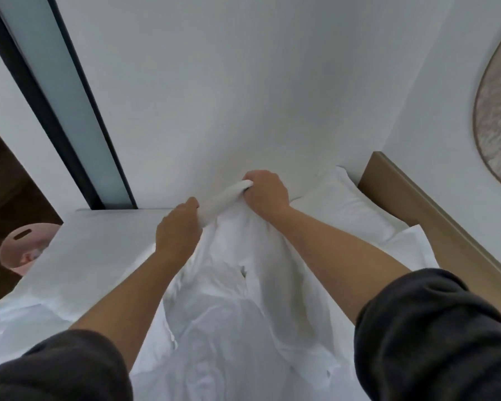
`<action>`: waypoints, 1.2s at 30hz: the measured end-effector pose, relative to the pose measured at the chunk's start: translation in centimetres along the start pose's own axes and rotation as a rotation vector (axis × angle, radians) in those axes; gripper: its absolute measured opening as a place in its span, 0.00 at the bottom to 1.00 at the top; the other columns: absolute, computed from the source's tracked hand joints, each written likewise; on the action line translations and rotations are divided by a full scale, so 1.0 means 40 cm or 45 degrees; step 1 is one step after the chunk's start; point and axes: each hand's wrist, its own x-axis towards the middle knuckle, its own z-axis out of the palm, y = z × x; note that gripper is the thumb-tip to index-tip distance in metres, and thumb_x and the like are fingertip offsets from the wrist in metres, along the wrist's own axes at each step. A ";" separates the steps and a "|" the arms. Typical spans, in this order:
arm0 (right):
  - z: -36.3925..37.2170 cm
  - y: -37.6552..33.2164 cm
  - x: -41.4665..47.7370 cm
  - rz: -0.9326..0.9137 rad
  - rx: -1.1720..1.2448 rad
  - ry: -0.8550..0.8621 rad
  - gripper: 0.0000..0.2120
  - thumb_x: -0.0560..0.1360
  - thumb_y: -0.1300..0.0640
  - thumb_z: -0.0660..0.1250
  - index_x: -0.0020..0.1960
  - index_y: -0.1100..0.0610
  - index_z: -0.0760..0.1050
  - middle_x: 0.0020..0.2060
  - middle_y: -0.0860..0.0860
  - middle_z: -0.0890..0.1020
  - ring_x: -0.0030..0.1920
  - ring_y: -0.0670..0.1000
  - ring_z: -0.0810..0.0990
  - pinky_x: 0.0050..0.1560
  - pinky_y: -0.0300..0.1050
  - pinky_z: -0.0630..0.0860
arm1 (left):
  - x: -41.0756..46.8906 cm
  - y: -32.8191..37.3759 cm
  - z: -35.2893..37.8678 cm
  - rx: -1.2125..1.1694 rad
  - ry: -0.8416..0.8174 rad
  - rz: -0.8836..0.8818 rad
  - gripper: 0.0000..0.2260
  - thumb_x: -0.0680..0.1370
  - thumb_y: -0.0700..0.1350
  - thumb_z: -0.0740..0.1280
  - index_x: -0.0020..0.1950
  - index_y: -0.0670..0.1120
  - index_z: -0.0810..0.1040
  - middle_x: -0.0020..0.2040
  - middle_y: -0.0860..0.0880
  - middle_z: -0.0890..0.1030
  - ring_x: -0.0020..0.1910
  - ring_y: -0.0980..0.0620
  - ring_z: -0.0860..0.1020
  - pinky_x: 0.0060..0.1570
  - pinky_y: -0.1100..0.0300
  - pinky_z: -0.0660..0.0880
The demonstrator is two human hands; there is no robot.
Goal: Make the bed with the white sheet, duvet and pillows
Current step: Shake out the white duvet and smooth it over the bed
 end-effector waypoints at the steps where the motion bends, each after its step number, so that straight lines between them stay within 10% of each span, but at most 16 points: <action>1: -0.011 0.005 0.007 0.007 -0.005 0.008 0.13 0.72 0.61 0.60 0.48 0.51 0.81 0.50 0.53 0.83 0.52 0.56 0.79 0.45 0.43 0.69 | -0.016 -0.037 0.018 -0.010 0.008 -0.154 0.06 0.76 0.37 0.61 0.50 0.45 0.71 0.44 0.45 0.74 0.39 0.42 0.74 0.38 0.52 0.72; 8: -0.051 0.134 0.027 0.129 -0.140 0.095 0.09 0.72 0.63 0.59 0.44 0.56 0.78 0.42 0.54 0.80 0.48 0.57 0.79 0.41 0.43 0.67 | -0.046 -0.205 -0.004 -0.126 0.107 -0.482 0.09 0.76 0.35 0.58 0.36 0.44 0.70 0.41 0.40 0.77 0.40 0.40 0.74 0.39 0.54 0.66; 12: -0.029 0.120 0.027 -0.001 -0.093 -0.131 0.17 0.72 0.62 0.60 0.60 0.51 0.73 0.52 0.54 0.80 0.54 0.59 0.78 0.48 0.48 0.73 | 0.010 -0.195 -0.066 -0.157 0.168 -0.606 0.14 0.79 0.35 0.54 0.52 0.38 0.78 0.53 0.36 0.79 0.54 0.35 0.75 0.49 0.51 0.68; 16: 0.073 0.005 -0.021 -0.339 -0.339 -0.381 0.41 0.70 0.53 0.68 0.78 0.47 0.52 0.67 0.54 0.70 0.65 0.57 0.72 0.64 0.53 0.68 | 0.059 -0.157 -0.144 -0.448 0.135 -0.381 0.12 0.73 0.37 0.52 0.32 0.40 0.70 0.31 0.44 0.71 0.40 0.41 0.72 0.38 0.55 0.62; 19: 0.166 -0.123 -0.015 -0.481 -0.135 -0.194 0.48 0.67 0.50 0.70 0.79 0.46 0.46 0.71 0.54 0.67 0.66 0.58 0.71 0.63 0.56 0.70 | 0.093 -0.159 -0.186 -0.581 -0.154 -0.135 0.12 0.69 0.42 0.53 0.32 0.37 0.72 0.32 0.41 0.75 0.36 0.46 0.71 0.37 0.55 0.65; 24: 0.266 -0.281 -0.013 -0.480 -0.280 -0.275 0.15 0.72 0.57 0.65 0.59 0.50 0.76 0.49 0.52 0.81 0.53 0.58 0.79 0.47 0.44 0.70 | 0.108 -0.298 -0.250 -0.378 -0.281 0.188 0.16 0.69 0.55 0.56 0.33 0.42 0.69 0.29 0.49 0.71 0.31 0.49 0.69 0.33 0.56 0.64; 28: 0.321 -0.402 -0.011 -0.334 -0.224 -0.201 0.10 0.70 0.64 0.61 0.43 0.50 0.74 0.41 0.50 0.80 0.47 0.57 0.79 0.42 0.42 0.66 | 0.094 -0.446 -0.213 0.272 -0.149 0.271 0.15 0.75 0.59 0.65 0.48 0.49 0.68 0.33 0.53 0.73 0.31 0.51 0.73 0.30 0.59 0.65; 36: 0.327 -0.413 0.023 -0.072 -0.360 -0.077 0.08 0.70 0.62 0.61 0.43 0.52 0.76 0.47 0.53 0.82 0.50 0.58 0.79 0.44 0.44 0.68 | 0.060 -0.840 -0.108 0.148 -0.120 -0.449 0.02 0.79 0.39 0.61 0.48 0.44 0.72 0.51 0.42 0.77 0.47 0.40 0.78 0.40 0.54 0.71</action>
